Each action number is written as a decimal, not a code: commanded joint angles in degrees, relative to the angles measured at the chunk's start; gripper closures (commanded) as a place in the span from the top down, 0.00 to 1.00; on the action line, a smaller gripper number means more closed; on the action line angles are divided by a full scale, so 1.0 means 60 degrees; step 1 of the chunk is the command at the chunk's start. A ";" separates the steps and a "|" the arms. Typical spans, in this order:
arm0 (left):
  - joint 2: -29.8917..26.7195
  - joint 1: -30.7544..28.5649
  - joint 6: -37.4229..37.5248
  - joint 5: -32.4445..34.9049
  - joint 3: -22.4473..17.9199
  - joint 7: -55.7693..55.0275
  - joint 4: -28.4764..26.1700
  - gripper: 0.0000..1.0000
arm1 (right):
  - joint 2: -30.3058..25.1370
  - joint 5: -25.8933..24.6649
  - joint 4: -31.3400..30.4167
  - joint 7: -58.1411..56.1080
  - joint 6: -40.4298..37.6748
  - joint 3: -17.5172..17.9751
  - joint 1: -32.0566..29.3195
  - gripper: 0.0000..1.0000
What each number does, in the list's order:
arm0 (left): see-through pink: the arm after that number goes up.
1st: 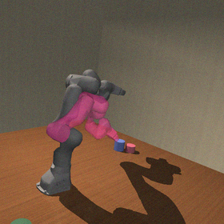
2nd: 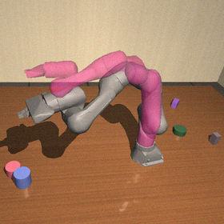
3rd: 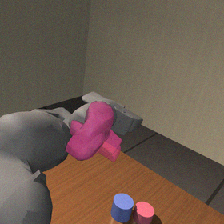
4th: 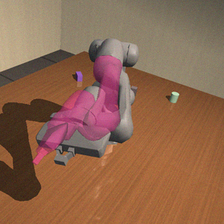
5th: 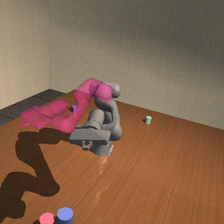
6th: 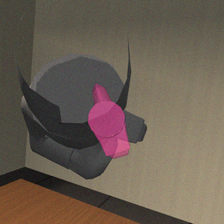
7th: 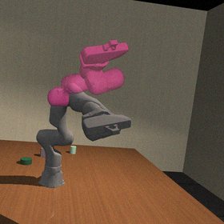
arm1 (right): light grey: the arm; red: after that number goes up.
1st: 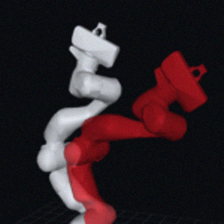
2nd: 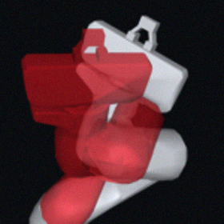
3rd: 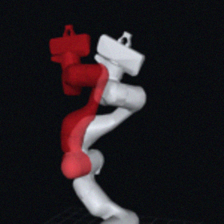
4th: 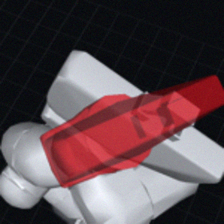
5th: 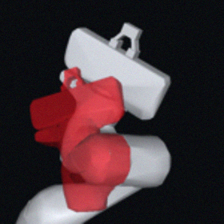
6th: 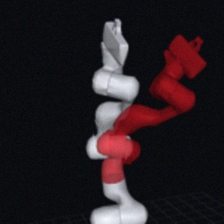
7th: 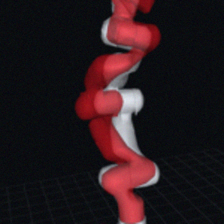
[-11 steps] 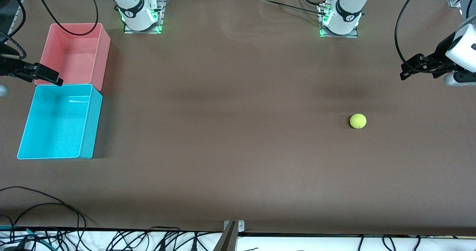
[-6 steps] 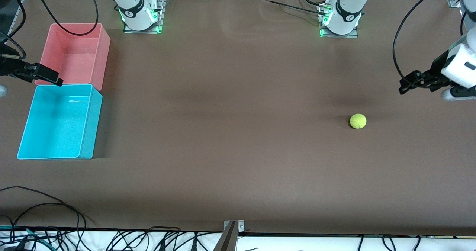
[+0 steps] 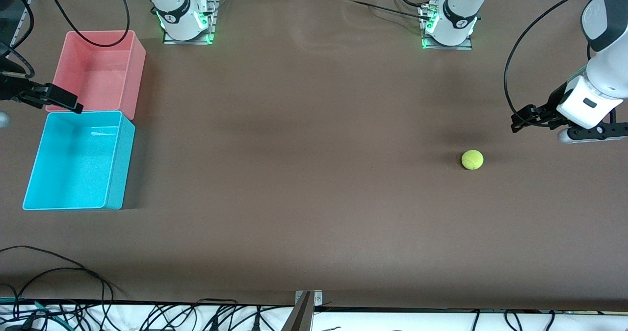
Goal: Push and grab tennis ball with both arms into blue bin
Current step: 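Lower the left gripper beside the tennis ball, fingers closed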
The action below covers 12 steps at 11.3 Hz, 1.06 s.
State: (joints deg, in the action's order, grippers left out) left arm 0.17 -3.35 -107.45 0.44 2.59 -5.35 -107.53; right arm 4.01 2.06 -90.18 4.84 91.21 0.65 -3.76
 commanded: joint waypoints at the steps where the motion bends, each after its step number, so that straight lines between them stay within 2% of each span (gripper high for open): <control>1: 0.0541 -0.0072 -0.0124 0.0293 0.0008 0.0086 -0.0110 1.00 | -0.0067 0.0140 -0.0044 0.0131 -0.0026 -0.0005 0.0011 1.00; 5: 0.0850 -0.0101 -0.0225 0.0307 -0.0037 0.0115 -0.0111 1.00 | -0.0067 0.0126 -0.0044 0.0116 -0.0026 0.0009 0.0025 1.00; 7: 0.1156 -0.0275 -0.0620 0.0307 -0.0066 0.1541 -0.0168 1.00 | -0.0067 0.0126 -0.0044 0.0116 -0.0026 0.0009 0.0025 1.00; 9: 0.1304 -0.0510 -0.1758 0.0264 -0.0080 0.2966 -0.1086 1.00 | -0.0067 0.0126 -0.0044 0.0116 -0.0026 0.0009 0.0025 1.00; 12: 0.1290 -0.0555 -0.1984 0.0307 -0.0095 0.4064 -0.1648 1.00 | -0.0053 0.0126 -0.0044 0.0116 -0.0026 0.0009 0.0025 1.00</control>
State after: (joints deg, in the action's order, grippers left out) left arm 8.79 -6.42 -118.17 0.66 1.80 12.91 -115.31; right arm 4.02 2.06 -90.18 4.85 91.21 0.67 -3.65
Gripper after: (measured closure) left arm 0.000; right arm 0.000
